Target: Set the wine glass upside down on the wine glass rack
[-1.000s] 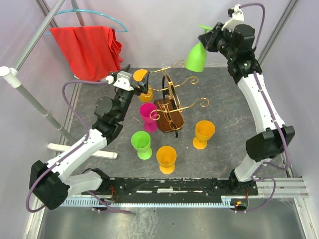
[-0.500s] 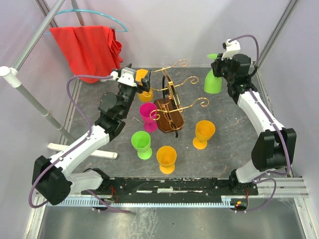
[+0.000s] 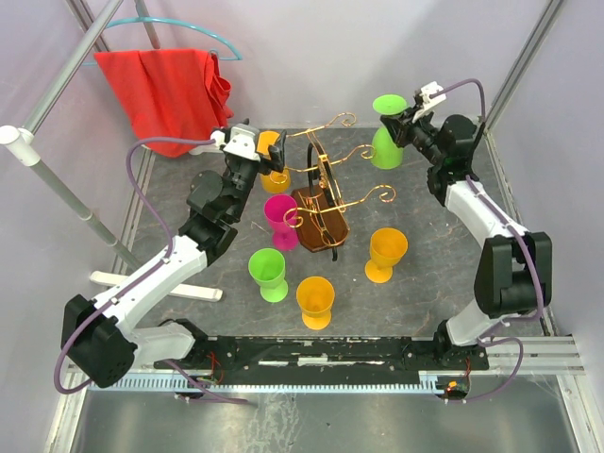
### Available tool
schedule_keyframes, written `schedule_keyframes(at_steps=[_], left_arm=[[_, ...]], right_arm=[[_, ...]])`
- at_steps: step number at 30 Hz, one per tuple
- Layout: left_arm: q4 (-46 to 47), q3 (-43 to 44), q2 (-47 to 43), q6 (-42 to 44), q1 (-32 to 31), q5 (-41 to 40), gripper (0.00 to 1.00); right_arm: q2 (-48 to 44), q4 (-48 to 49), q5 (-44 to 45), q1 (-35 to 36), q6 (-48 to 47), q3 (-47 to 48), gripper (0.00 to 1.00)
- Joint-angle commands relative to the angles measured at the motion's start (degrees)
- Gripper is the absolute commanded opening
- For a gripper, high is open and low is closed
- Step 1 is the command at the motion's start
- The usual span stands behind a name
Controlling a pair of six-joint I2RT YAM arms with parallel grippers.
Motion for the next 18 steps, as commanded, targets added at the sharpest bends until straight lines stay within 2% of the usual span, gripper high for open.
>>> schedule_keyframes(at_steps=[1, 7, 18], left_arm=[[0.4, 2.4, -0.4, 1.6, -0.2, -1.6, 0.88], [-0.7, 2.7, -0.4, 2.0, -0.2, -1.7, 0.88], [-1.2, 2.2, -0.8, 1.9, -0.2, -1.8, 0.88]], right_arm=[[3.1, 9.0, -11.9, -0.1, 0.9, 1.1, 0.01], [5.9, 13.0, -15.7, -0.5, 1.9, 0.8, 0.01], [15.8, 25.8, -28.1, -1.2, 16.2, 8.0, 0.01]])
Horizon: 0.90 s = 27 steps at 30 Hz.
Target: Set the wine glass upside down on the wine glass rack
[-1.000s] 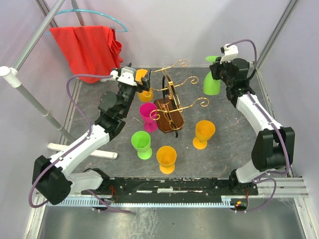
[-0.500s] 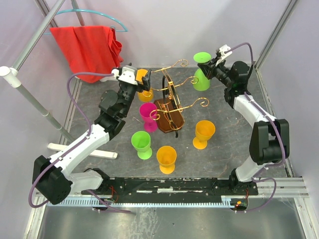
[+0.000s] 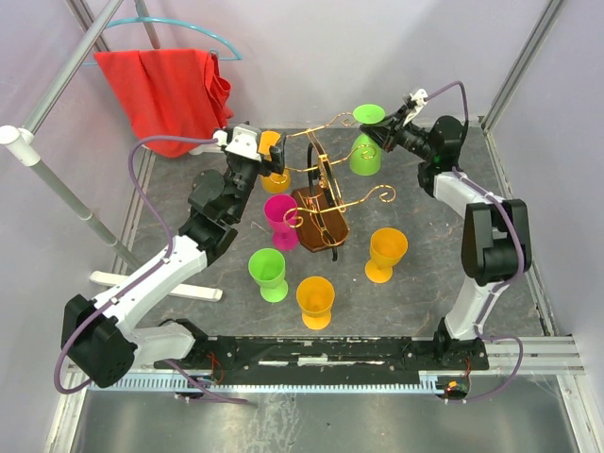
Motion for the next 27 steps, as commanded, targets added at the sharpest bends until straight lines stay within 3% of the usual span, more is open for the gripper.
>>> schedule_keyframes(at_steps=[1, 11, 27], left_arm=[[1.0, 2.3, -0.8, 1.8, -0.2, -0.7, 0.88], [-1.8, 4.2, 0.3, 1.4, -0.2, 0.3, 0.88], [-3.2, 6.2, 2.1, 0.4, -0.2, 0.6, 0.88]], right_arm=[[3.0, 12.0, -6.4, -0.2, 7.5, 4.9, 0.01], [7.2, 19.5, -9.1, -0.2, 10.5, 5.1, 0.01], [11.1, 19.7, -10.1, 0.1, 6.0, 5.0, 0.01]])
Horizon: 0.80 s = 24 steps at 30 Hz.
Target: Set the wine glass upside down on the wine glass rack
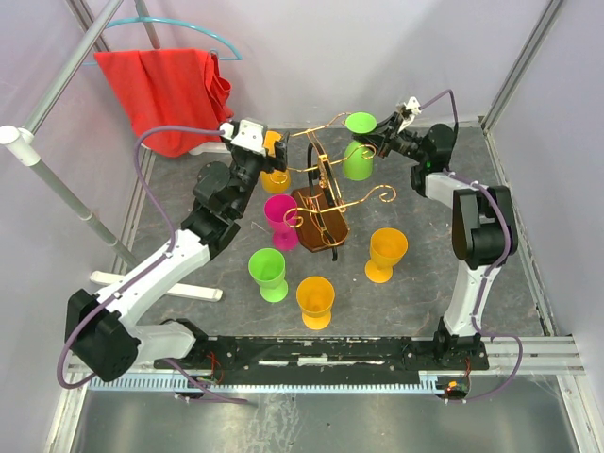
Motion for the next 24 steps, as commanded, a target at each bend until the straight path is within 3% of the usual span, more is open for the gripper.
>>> schedule_keyframes(at_steps=[1, 24], left_arm=[[0.5, 3.2, 0.2, 0.4, -0.2, 0.6, 0.88], [-0.3, 4.2, 1.7, 0.3, -0.2, 1.2, 0.88]], right_arm=[[0.8, 4.0, -0.2, 0.3, -2.1, 1.8, 0.01], [4.4, 4.7, 0.6, 4.4, -2.0, 5.8, 0.01]])
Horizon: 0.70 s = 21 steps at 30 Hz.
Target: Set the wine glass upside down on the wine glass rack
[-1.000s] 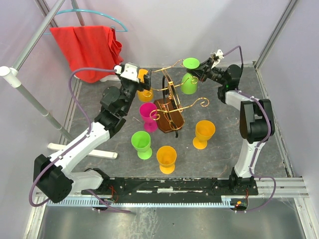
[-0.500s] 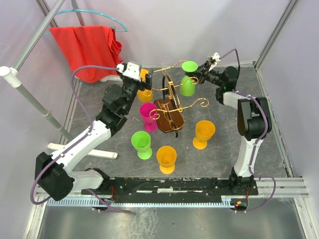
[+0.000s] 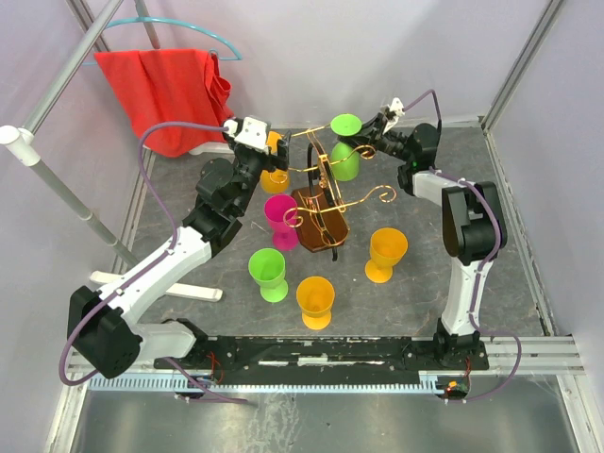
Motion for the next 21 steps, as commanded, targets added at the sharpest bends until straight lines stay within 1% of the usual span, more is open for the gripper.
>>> schedule_keyframes(at_steps=[1, 7, 21], left_arm=[[1.3, 2.7, 0.2, 0.2, -0.2, 1.1, 0.88], [0.8, 2.6, 0.0, 0.0, -0.2, 1.0, 0.88], [0.7, 2.4, 0.1, 0.1, -0.2, 0.5, 0.88]], right_arm=[[1.1, 3.9, 0.3, 0.5, -0.7, 2.5, 0.01], [2.4, 4.6, 0.9, 0.6, -0.5, 3.0, 0.01], [6.9, 5.5, 3.7, 1.3, 0.8, 8.5, 0.02]])
